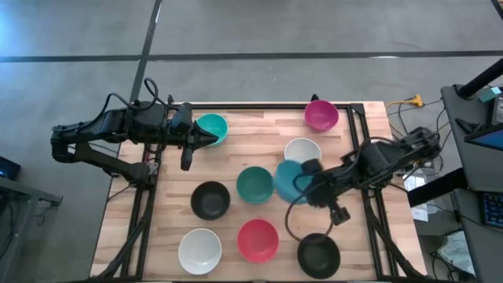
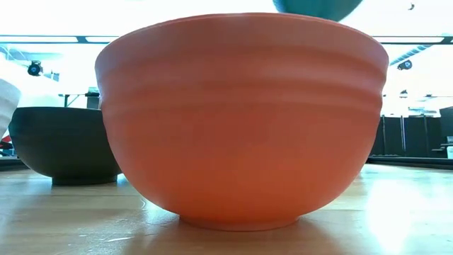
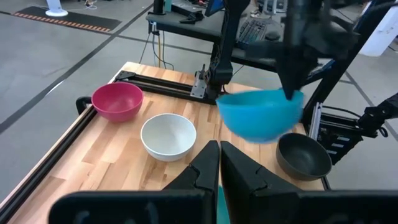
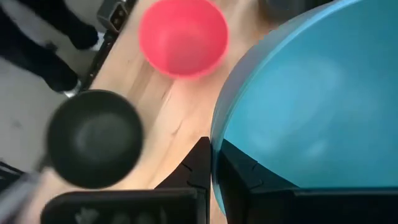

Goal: Nest bowls inside each other
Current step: Stack the blue bowl on top of the green bowl

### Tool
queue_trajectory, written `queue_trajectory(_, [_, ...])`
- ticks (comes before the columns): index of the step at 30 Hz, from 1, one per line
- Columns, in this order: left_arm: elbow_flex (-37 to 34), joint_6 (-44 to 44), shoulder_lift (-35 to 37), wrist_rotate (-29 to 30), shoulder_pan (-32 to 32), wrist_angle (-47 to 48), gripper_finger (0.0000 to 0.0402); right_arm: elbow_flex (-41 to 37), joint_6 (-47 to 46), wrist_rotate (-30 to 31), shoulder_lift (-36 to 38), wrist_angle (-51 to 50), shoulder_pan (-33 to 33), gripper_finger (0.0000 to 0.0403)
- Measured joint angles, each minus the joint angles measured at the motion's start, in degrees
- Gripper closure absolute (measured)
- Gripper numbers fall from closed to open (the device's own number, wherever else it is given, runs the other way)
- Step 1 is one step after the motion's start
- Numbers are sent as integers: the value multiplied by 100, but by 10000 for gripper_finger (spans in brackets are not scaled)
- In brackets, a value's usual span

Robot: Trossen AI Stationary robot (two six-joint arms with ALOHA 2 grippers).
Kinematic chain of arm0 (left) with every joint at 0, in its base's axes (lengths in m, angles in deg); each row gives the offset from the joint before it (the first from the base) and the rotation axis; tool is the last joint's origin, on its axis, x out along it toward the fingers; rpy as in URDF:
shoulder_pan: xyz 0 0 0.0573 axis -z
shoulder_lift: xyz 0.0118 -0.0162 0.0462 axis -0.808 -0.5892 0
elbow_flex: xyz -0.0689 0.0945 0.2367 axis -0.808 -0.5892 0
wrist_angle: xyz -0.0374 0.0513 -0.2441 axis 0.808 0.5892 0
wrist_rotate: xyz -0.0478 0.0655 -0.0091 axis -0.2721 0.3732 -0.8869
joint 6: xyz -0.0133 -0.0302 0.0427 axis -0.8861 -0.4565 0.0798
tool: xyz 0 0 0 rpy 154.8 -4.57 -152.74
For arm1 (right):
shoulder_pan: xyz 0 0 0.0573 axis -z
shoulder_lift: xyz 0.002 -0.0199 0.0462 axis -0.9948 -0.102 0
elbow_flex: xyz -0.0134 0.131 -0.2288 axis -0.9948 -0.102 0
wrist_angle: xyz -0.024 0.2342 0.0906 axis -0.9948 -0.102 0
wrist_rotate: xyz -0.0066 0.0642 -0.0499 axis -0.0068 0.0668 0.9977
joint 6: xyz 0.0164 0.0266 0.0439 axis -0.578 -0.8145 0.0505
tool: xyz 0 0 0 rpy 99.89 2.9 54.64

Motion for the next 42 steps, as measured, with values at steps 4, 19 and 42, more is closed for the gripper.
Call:
queue_trajectory(4, [-2, -5, 48, -5, 18, 2, 402, 175, 1027, 0, -393, 225, 126, 390])
queue_trajectory(19, [-2, -296, 379, -23, 85, 13, 402, 2040, 3062, 753, -1999, -44, 1045, 390])
queue_trajectory(42, [-4, -289, 611, 67, 81, 1071, 402, 2713, 1934, 743, -3661, -1095, 1211, 390])
